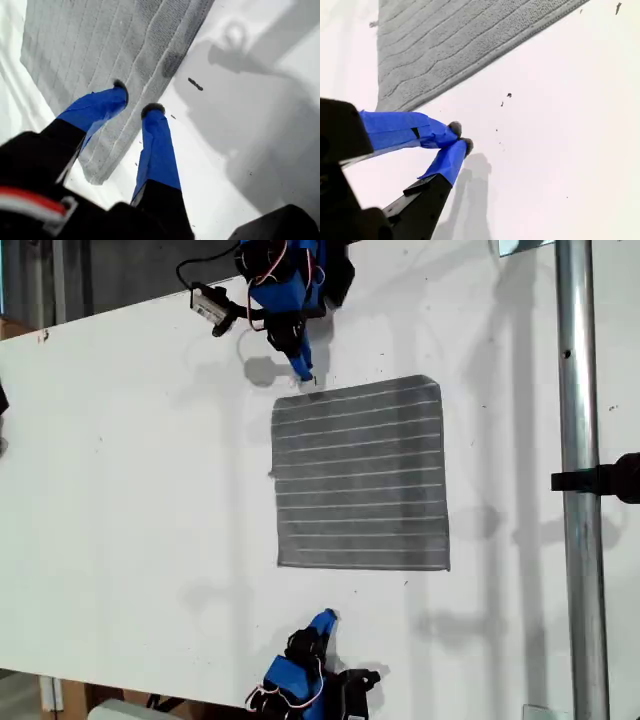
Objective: Grasp corners of a towel and fold twice.
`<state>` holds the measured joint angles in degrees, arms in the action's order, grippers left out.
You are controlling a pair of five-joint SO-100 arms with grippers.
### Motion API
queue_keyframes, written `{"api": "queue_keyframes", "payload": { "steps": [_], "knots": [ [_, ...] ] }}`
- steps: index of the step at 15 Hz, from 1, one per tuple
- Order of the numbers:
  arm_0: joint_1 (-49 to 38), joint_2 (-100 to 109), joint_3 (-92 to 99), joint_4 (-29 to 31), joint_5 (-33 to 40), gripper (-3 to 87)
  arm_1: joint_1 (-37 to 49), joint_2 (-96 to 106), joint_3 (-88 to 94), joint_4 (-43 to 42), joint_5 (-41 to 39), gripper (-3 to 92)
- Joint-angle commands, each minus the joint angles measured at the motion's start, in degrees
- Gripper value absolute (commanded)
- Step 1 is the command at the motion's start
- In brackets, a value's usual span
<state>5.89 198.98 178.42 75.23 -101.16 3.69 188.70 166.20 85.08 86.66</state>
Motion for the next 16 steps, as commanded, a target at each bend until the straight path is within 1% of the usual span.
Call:
{"api": "queue_keyframes", "payload": {
  "steps": [1,2,4,5,6,7,8,9,10,11,15,16],
  "knots": [
    [-2.29,0.26,-0.26,0.35,0.09,-0.4,-0.62,0.09,-0.97,-1.76,-0.35,-0.1],
    [-1.85,0.26,-0.44,0.35,2.64,-0.4,-5.19,0.09,-1.85,-3.69,-0.44,-0.1],
    [-2.29,0.26,-0.44,0.53,2.55,-0.4,-7.03,-0.18,-5.98,-12.3,-1.41,-0.2],
    [-2.29,0.26,-0.18,0.18,2.29,-0.4,-8.26,-4.39,-10.46,-14.06,-2.72,-0.2],
    [-2.29,0.26,-0.09,0.0,2.29,-0.4,-10.28,-16.79,-18.81,-14.41,-3.34,-0.2],
    [-2.02,0.26,0.0,0.0,2.29,-0.4,-12.04,-33.31,-30.41,-14.85,-7.03,-0.2],
    [-1.76,0.26,0.0,0.0,2.46,-0.4,-14.77,-47.81,-42.89,-13.54,-12.22,-0.2],
    [-1.41,0.26,0.0,0.0,2.81,-0.4,-18.37,-60.12,-53.61,-10.63,-19.25,-0.2],
    [-0.97,0.26,0.0,0.0,2.72,-0.4,-22.41,-70.22,-61.7,-6.68,-23.38,-0.2],
    [-0.53,0.26,0.0,0.0,2.11,-0.4,-26.54,-74.97,-65.3,-5.19,-23.73,-0.2],
    [-0.62,0.26,0.0,0.0,2.46,-0.4,-40.52,-77.43,-65.65,-6.5,-23.03,-0.2],
    [-0.7,0.26,0.0,0.0,2.64,-0.4,-42.71,-78.84,-65.57,-6.59,-22.24,-0.2]
  ]
}}
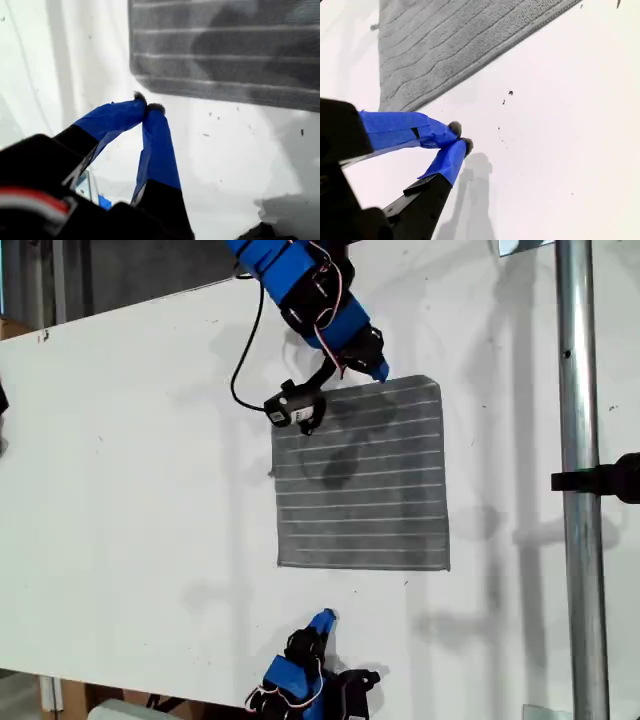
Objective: Grasp corners of a towel and fold twice.
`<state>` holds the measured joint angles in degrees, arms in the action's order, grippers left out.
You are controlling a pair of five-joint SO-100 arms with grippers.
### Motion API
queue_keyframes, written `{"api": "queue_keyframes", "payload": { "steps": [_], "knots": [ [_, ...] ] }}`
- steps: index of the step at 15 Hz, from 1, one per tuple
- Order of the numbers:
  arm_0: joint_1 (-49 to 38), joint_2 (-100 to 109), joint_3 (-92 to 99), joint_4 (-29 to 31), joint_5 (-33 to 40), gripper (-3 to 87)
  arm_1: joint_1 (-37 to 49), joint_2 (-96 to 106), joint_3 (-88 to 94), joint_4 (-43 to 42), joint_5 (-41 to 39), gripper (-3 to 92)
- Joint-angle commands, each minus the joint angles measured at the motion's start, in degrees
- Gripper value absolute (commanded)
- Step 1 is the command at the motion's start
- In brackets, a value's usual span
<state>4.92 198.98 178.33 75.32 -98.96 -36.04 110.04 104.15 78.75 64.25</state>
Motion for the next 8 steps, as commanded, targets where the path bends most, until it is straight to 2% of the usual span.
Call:
{"api": "queue_keyframes", "payload": {
  "steps": [1,2,3,5,8],
  "knots": [
    [0.44,0.26,0.09,-0.09,0.53,-0.4,-4.57,-1.41,-4.31,-0.97,0.7,14.7],
    [0.88,0.26,0.09,-0.09,0.26,-0.4,-5.71,-3.16,-5.54,-1.14,0.79,28.2],
    [1.41,0.26,0.09,-0.09,-0.09,-0.4,-6.5,-4.48,-6.42,-1.05,0.97,34.6],
    [1.76,0.26,0.09,-0.09,-0.09,-0.4,-5.19,-4.57,-3.6,-1.05,3.08,37.2],
    [1.76,0.26,0.09,-0.09,-0.26,-0.4,-0.53,-11.07,4.31,-7.56,5.71,34.9]
  ]
}}
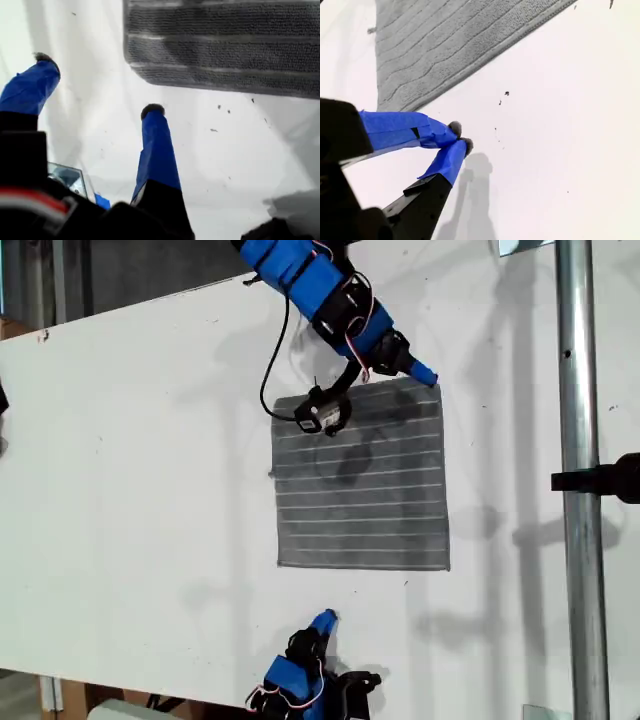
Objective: Grasp corners of a towel and fold twice.
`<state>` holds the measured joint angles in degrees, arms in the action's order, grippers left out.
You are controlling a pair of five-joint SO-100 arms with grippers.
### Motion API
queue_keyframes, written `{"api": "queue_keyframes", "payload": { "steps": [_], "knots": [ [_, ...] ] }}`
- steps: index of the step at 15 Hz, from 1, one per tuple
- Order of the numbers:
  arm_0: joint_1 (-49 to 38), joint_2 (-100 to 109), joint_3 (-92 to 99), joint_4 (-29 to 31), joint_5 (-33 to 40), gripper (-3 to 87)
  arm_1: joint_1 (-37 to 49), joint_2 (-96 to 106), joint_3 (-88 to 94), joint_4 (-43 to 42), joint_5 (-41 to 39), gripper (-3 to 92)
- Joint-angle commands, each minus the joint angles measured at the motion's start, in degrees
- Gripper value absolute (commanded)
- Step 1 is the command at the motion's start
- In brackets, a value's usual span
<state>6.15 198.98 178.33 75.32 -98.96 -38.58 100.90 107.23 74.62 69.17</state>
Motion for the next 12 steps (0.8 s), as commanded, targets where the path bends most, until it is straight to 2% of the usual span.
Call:
{"api": "queue_keyframes", "payload": {
  "steps": [1,4,10,12],
  "knots": [
    [0.53,0.26,0.09,-0.09,-0.26,-0.4,3.34,-6.24,2.46,-7.12,1.58,35.0],
    [1.41,0.26,0.09,-0.09,-1.05,-0.4,4.04,-16.87,2.55,-15.12,2.46,32.3],
    [0.97,0.26,0.09,-0.09,-1.05,-0.4,-1.05,-19.34,0.44,-12.83,2.29,31.6],
    [0.88,0.26,0.09,-0.09,-1.49,-0.4,-1.41,-21.8,0.18,-15.29,2.55,20.9]
  ]
}}
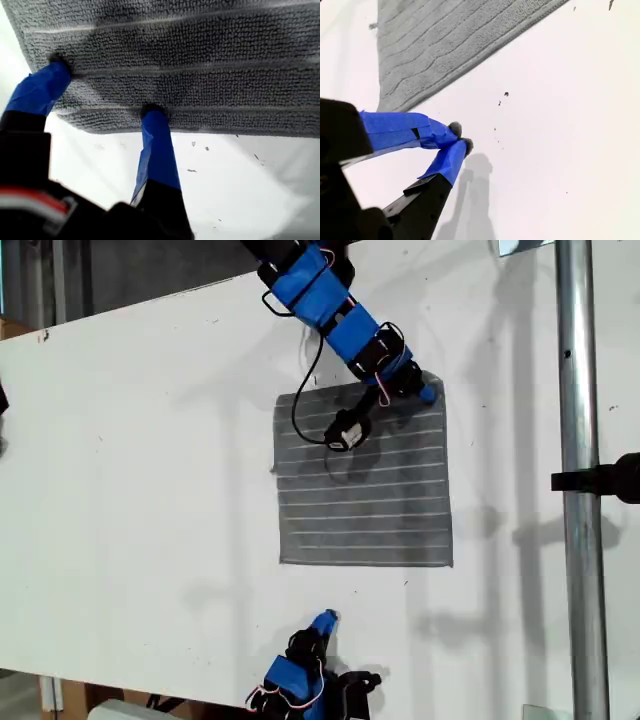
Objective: Grasp corners of a towel and fold twice.
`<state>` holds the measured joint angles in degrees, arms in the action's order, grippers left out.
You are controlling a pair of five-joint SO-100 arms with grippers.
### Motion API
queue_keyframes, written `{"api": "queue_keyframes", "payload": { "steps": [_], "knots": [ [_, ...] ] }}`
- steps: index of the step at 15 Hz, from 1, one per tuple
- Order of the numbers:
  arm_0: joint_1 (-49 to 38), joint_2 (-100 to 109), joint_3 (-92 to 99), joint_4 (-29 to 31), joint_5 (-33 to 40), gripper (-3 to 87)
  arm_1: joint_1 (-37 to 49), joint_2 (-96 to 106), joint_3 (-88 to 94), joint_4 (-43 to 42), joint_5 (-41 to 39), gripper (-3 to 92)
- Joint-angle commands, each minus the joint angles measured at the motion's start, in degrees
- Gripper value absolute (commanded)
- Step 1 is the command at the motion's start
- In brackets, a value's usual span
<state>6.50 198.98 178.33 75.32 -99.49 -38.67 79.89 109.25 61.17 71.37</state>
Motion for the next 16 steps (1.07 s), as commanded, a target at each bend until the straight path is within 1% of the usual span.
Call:
{"api": "queue_keyframes", "payload": {
  "steps": [1,2,3,4,6,7,8,9,10,12,14,15,16],
  "knots": [
    [0.53,0.26,0.09,-0.09,-1.23,-0.4,-0.97,-3.34,-2.2,-3.34,0.35,14.0],
    [0.62,0.26,0.09,-0.09,-1.67,-0.4,0.0,-6.15,-2.46,-4.48,0.62,4.5],
    [0.79,0.26,0.09,-0.09,-2.72,-0.4,0.97,-8.35,-2.55,-5.71,1.05,0.0],
    [1.14,0.26,0.09,-0.09,-3.52,-0.4,1.67,-9.05,-2.55,-7.47,-0.18,-0.1],
    [2.64,0.18,-0.79,0.35,-5.8,-0.5,2.9,-7.21,-2.99,-6.94,-1.23,-0.1],
    [3.78,-1.85,-4.92,-0.35,-6.94,-0.6,3.43,-6.77,-2.99,-6.5,-1.85,-0.1],
    [5.8,-16.26,-15.29,-0.88,-9.32,-1.0,3.87,-6.68,-2.99,-6.33,-2.2,-0.1],
    [8.09,-39.11,-31.64,0.62,-9.32,-1.0,4.31,-6.68,-3.16,-6.33,-2.9,-0.1],
    [8.7,-57.04,-47.55,1.49,-5.27,-1.0,4.83,-6.42,-3.52,-6.24,-3.69,-0.1],
    [11.34,-84.37,-70.4,0.26,3.25,-1.0,5.71,-5.54,-4.48,-5.1,-4.48,-0.1],
    [15.12,-111.88,-99.84,6.15,6.94,-1.0,5.98,-4.57,-4.57,-4.92,-4.57,-0.1],
    [16.52,-123.31,-113.91,7.73,8.0,1.8,6.06,-4.31,-4.75,-4.83,-4.57,-0.1],
    [17.75,-132.36,-125.33,7.73,9.32,12.2,6.15,-4.13,-5.27,-4.48,-4.57,-0.1]
  ]
}}
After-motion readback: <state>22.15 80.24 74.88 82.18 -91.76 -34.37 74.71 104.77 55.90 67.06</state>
